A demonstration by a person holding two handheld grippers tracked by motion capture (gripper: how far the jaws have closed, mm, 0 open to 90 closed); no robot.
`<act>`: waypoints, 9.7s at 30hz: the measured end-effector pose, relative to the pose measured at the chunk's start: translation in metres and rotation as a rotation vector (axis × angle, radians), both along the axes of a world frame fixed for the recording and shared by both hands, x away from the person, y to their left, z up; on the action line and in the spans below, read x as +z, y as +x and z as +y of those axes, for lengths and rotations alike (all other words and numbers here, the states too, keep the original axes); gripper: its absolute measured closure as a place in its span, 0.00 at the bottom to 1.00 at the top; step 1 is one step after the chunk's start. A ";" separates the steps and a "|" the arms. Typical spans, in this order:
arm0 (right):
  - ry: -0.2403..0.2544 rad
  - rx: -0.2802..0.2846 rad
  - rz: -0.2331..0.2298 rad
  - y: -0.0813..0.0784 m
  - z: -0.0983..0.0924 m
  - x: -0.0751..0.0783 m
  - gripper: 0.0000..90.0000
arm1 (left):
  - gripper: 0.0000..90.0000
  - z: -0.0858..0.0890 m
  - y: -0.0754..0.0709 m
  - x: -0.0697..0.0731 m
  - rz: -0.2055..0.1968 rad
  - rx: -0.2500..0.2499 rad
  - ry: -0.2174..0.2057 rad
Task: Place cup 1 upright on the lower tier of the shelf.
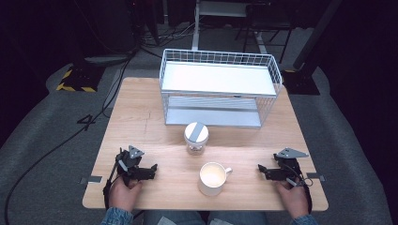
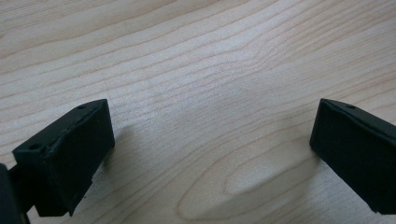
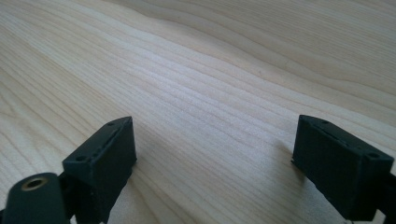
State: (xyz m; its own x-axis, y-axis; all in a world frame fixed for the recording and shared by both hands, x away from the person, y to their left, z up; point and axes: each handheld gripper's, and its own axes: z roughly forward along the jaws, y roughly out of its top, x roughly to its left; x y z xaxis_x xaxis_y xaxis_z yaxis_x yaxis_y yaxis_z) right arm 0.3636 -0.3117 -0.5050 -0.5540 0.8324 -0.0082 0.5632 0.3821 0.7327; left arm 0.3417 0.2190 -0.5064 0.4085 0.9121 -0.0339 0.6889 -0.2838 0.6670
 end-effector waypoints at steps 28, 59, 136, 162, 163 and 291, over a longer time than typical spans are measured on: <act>0.001 -0.001 0.000 0.000 0.000 0.000 0.15 | 0.03 0.001 -0.003 0.004 0.023 -0.002 -0.025; 0.001 -0.001 0.000 0.000 0.000 0.000 0.15 | 0.03 -0.055 0.014 0.044 -0.179 -0.169 -0.179; 0.000 -0.001 0.000 0.000 0.000 0.000 0.15 | 0.21 -0.138 0.051 0.016 -0.367 -0.224 -0.280; 0.000 0.000 0.000 0.000 0.000 0.000 0.15 | 0.21 -0.153 0.088 0.056 -0.364 -0.254 -0.264; 0.000 -0.001 0.000 0.000 0.000 0.000 0.15 | 0.21 -0.153 0.091 0.056 -0.357 -0.256 -0.269; 0.000 -0.001 0.000 0.000 0.000 0.000 0.15 | 0.01 -0.158 0.113 0.070 -0.372 -0.246 -0.275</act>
State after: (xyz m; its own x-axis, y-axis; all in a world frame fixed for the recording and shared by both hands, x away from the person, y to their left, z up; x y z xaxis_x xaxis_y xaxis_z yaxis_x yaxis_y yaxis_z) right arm 0.3638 -0.3115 -0.5048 -0.5534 0.8329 -0.0076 0.5638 0.3813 0.7326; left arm 0.4550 0.0606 -0.4367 0.6398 0.7653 -0.0705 0.3259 -0.1872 0.9267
